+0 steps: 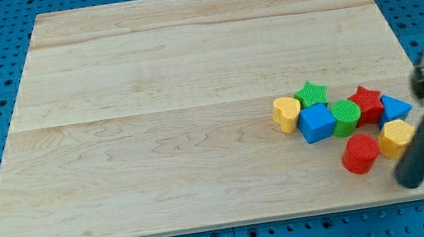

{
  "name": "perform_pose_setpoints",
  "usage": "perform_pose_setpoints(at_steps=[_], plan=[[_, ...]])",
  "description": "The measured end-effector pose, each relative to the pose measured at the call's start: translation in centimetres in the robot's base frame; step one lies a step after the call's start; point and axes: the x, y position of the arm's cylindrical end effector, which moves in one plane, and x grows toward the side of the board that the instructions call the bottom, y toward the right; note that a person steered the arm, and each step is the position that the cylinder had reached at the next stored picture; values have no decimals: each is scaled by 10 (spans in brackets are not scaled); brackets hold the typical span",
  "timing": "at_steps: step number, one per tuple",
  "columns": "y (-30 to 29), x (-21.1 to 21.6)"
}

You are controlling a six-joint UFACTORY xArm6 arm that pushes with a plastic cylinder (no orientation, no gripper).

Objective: Push the yellow hexagon into the green circle

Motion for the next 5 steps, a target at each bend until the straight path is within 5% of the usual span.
perform_pose_setpoints(at_steps=[1,3,4,5], plan=[[65,-7],[1,-59],[-26,-39],[6,-11]])
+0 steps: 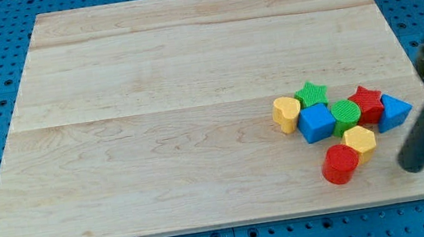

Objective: Push the yellow hexagon into the green circle

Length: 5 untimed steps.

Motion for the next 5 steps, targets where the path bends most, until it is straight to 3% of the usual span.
perform_pose_setpoints(at_steps=[2,3,4,5], plan=[[-84,-1],[-94,-15],[-54,18],[-36,-1]])
